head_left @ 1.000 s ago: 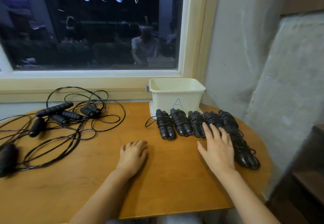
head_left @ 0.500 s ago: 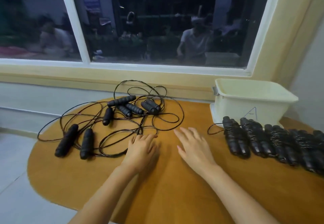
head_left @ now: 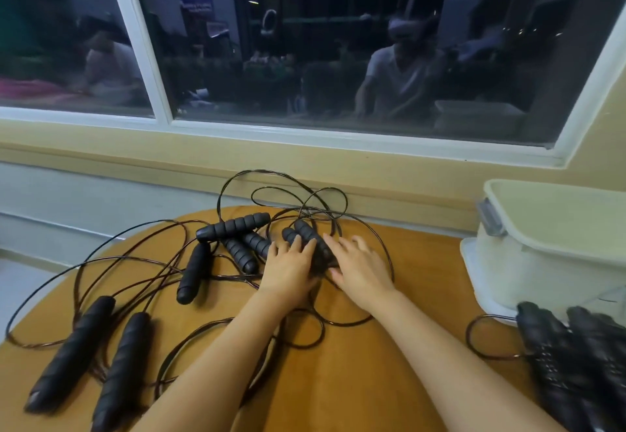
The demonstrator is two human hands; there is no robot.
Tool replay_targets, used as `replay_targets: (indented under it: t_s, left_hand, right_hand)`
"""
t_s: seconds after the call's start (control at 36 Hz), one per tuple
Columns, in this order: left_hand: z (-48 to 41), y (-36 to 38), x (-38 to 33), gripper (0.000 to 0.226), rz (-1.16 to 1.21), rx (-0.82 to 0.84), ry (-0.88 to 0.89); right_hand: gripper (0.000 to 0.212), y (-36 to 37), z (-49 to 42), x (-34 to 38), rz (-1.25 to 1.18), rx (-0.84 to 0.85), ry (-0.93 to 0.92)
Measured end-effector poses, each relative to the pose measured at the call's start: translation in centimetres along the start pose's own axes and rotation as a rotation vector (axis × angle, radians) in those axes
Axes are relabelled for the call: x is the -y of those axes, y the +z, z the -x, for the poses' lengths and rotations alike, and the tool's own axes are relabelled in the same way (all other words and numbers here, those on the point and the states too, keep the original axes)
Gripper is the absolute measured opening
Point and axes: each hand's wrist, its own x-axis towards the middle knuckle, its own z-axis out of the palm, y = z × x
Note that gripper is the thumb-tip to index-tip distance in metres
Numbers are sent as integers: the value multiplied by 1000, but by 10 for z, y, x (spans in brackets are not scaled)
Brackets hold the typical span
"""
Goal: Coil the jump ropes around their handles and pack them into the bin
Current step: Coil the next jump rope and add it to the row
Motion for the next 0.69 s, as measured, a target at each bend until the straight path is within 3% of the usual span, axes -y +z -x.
replay_targets:
  t_s: [0.11,0.19,0.36,0.44,0.56,0.69]
  left_hand:
    - [-8,4,0,61,7,-66,-4]
    - [-2,0,1,58,208,-118,-15]
    - [49,-16,-6,64,528,-277,121]
    - [91,-20,-19,63,651,-306,235]
    - [148,-14,-33,59,725,-232,295]
    - [212,-7,-44,61,853,21,309]
  right_hand:
    - [61,9,-16,-4,-28,11,-23]
    - [56,10,-13,-3,-57,-69,-58]
    - [57,-14,45,8,-113,-426,-93]
    - [56,-31,101,15,-85,-514,-87]
    - [54,-38,177,22,-57,-527,-20]
    - [54,-33,254,45,-24,-468,44]
